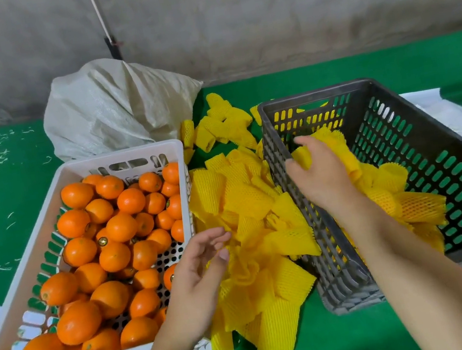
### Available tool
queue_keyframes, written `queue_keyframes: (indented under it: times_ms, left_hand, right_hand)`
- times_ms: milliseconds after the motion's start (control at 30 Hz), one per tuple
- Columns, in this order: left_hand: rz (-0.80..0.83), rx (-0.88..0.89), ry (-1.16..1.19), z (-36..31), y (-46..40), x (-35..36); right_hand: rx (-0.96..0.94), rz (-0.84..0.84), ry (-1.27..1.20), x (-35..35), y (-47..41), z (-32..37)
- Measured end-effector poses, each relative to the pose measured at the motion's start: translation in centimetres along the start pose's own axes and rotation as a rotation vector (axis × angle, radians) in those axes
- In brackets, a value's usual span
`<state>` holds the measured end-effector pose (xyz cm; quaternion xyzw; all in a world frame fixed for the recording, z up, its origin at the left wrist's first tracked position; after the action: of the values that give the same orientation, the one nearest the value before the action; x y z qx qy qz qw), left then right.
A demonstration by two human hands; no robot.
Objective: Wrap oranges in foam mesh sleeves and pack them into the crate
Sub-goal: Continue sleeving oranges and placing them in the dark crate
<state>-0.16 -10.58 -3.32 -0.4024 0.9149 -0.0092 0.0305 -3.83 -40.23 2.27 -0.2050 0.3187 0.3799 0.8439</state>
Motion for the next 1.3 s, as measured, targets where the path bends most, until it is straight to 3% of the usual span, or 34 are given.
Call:
queue_keyframes:
  times_ms: [100, 167, 233, 300, 333, 367, 433, 500, 600, 733, 900, 1033, 1167, 1233, 1300]
  left_hand:
    - [-0.007, -0.079, 0.202, 0.3, -1.0, -1.5]
    - [-0.104, -0.094, 0.204, 0.4, -2.1, -3.7]
    - [-0.288, -0.116, 0.021, 0.9, -2.9, -6.2]
    - [-0.401, -0.213, -0.249, 2.2, -3.3, -8.1]
    - [-0.338, -0.302, -0.454, 3.1, -3.7, -8.5]
    - [-0.171, -0.431, -0.678, 4.1, -4.0, -8.1]
    - [0.242, -0.755, -0.945, 6.8, -3.0, -6.6]
    - [0.369, -1.016, -0.961, 7.5, -1.4, -5.8]
    - [0.285, -0.953, -0.973, 8.2, -1.6, -5.4]
    - [0.167, -0.941, -1.091, 8.4, -2.7, -6.0]
    - [0.415, -0.884, -1.316, 10.5, -3.7, -6.8]
    - [0.469, -0.933, -1.405, 11.5, -3.8, -7.2]
    - [0.506, -0.904, -1.491, 11.9, -4.1, -7.1]
    - [0.421, -0.857, -1.493, 11.4, -4.4, -7.2]
    - [0.180, -0.910, -1.321, 10.0, -4.4, -7.9]
  right_hand:
    - [-0.287, 0.197, 0.425, 4.5, 1.6, 1.7]
    - [-0.467, 0.301, 0.703, 6.6, 2.3, 2.4]
    - [-0.479, 0.517, 0.830, 8.5, 2.9, 2.2]
    - [-0.316, 0.881, 0.964, 10.2, 3.9, 0.4]
    - [-0.224, 1.038, 1.049, 10.5, 4.5, -0.6]
    - [-0.161, 1.118, 1.120, 10.3, 4.7, -1.3]
    - [-0.176, 1.058, 1.114, 10.1, 4.4, -1.3]
    - [-0.238, 0.913, 0.981, 10.1, 3.7, -0.4]
    - [-0.219, 0.827, 0.821, 10.3, 3.0, -0.2]
    - [-0.188, 0.873, 0.480, 10.5, 2.8, -0.2]
    - [-0.254, 0.782, 0.279, 10.6, 2.2, 0.8]
    - [-0.291, 0.677, 0.188, 10.0, 2.1, 1.6]
    - [-0.245, 0.720, 0.103, 10.0, 2.4, 1.9]
    - [-0.248, 0.710, 0.060, 10.0, 2.5, 2.3]
    - [-0.227, 0.684, 0.024, 9.8, 2.2, 2.3]
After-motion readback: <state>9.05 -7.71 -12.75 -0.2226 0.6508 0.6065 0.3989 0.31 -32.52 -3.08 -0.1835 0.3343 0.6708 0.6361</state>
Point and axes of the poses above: each hand's wrist, its own y-axis away from the middle knuckle, its own x-axis out of the palm, z = x × y, the point moved 5 cm from there along -y, towards the middle knuckle, and after that the axes turned 5 degrees about z, right-handed, at the moved point
